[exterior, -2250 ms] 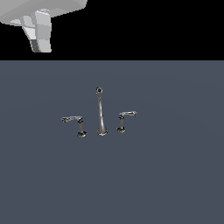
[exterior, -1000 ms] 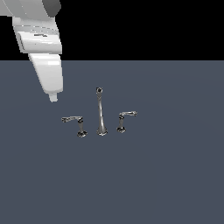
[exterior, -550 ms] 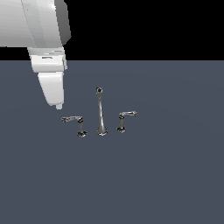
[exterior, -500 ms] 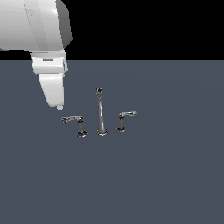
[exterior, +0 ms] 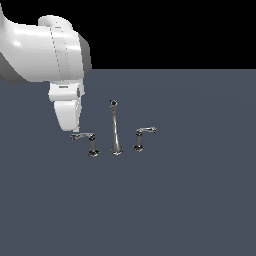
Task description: Turn on the faucet by rotating a designated handle.
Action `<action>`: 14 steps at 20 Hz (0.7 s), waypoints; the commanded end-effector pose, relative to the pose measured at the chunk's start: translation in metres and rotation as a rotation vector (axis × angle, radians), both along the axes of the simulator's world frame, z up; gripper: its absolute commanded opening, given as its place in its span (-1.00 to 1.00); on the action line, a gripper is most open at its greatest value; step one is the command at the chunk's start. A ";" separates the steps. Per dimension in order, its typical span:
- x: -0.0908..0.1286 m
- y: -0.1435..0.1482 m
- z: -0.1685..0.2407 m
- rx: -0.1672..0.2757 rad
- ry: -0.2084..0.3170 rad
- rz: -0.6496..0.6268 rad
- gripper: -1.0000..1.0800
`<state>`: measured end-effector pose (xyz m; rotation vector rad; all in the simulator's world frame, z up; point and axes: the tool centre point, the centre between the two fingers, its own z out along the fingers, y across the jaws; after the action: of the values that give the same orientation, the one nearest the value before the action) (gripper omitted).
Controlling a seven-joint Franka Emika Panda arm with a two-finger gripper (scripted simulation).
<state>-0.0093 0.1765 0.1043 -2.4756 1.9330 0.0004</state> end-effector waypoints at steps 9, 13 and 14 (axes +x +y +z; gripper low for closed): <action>0.020 -0.003 -0.019 -0.002 0.000 -0.072 -1.00; 0.020 -0.003 -0.019 -0.002 0.000 -0.073 -1.00; 0.020 -0.003 -0.019 -0.002 0.000 -0.072 -1.00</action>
<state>0.0106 0.1737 0.0853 -2.4056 2.0221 -0.0008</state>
